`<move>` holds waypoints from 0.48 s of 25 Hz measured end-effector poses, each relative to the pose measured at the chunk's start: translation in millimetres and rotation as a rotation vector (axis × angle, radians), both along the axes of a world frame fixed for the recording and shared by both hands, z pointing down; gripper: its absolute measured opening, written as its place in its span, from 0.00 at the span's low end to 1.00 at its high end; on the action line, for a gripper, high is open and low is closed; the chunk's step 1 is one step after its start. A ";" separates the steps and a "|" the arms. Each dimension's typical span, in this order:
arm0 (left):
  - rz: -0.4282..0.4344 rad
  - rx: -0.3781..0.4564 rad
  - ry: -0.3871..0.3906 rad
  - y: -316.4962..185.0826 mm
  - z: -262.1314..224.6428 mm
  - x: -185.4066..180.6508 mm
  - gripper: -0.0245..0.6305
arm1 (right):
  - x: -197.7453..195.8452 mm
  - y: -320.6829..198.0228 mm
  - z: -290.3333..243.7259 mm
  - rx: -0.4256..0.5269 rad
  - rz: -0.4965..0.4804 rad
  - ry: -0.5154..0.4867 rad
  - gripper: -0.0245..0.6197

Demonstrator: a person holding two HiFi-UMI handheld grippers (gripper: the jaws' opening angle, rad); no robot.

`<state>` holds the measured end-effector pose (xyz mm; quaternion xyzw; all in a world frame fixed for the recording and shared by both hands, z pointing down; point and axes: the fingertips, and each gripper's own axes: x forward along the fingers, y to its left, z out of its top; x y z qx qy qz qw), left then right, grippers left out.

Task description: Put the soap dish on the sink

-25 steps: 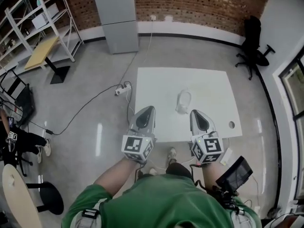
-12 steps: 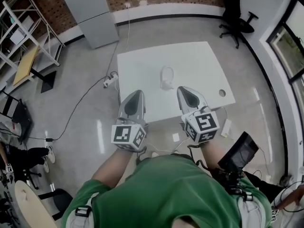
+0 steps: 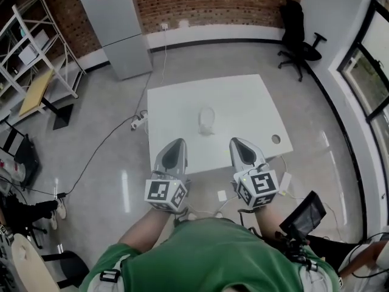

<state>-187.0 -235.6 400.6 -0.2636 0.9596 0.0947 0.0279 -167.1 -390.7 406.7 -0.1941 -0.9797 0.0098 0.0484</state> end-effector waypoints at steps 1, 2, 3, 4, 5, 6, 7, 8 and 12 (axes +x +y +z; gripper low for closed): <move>-0.001 0.003 0.000 -1.9 -0.3 1.0 0.05 | 1.6 -2.2 -0.1 0.003 0.000 0.000 0.04; -0.002 0.005 -0.002 -3.7 -0.8 1.5 0.05 | 2.4 -4.2 -0.1 0.004 0.000 0.001 0.04; -0.003 0.006 -0.003 -5.3 -1.2 2.2 0.05 | 2.7 -5.7 0.2 0.004 0.000 0.001 0.04; -0.004 0.006 -0.005 -6.4 -1.2 3.2 0.05 | 3.2 -6.3 0.9 0.004 -0.002 0.001 0.04; -0.005 0.006 -0.006 -7.0 -1.0 4.5 0.05 | 3.7 -6.4 1.8 0.005 -0.005 0.002 0.04; -0.005 0.007 -0.008 -7.3 -0.6 5.6 0.05 | 4.2 -6.2 2.5 0.006 -0.008 0.002 0.04; -0.006 0.007 -0.010 -7.1 0.0 6.5 0.05 | 4.8 -5.5 2.9 0.008 -0.012 0.002 0.04; -0.006 0.008 -0.012 -6.4 0.4 7.3 0.05 | 5.2 -4.2 2.9 0.009 -0.018 0.002 0.04; -0.017 0.010 -0.011 -1.3 -5.7 8.9 0.05 | 4.2 3.1 0.3 0.012 -0.036 0.001 0.04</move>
